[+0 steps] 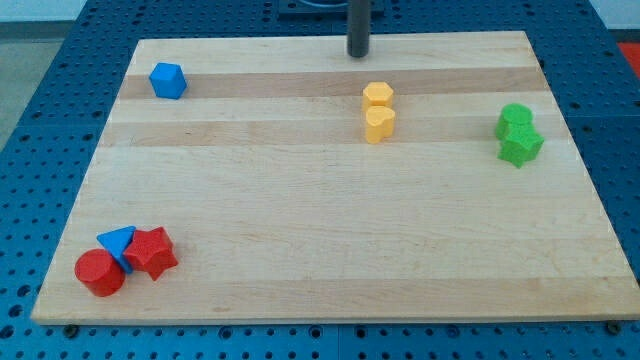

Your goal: Move the yellow hexagon towards the top left of the yellow heart

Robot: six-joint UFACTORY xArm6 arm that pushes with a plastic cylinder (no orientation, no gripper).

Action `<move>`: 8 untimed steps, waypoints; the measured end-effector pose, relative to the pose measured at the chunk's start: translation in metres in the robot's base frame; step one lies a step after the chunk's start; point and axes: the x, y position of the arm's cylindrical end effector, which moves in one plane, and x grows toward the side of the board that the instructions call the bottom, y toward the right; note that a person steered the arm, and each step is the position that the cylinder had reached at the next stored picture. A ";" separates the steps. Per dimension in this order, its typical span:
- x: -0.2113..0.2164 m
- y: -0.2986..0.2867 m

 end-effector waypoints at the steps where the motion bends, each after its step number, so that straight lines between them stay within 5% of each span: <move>1: 0.057 0.076; 3: 0.132 0.086; 8: 0.109 -0.037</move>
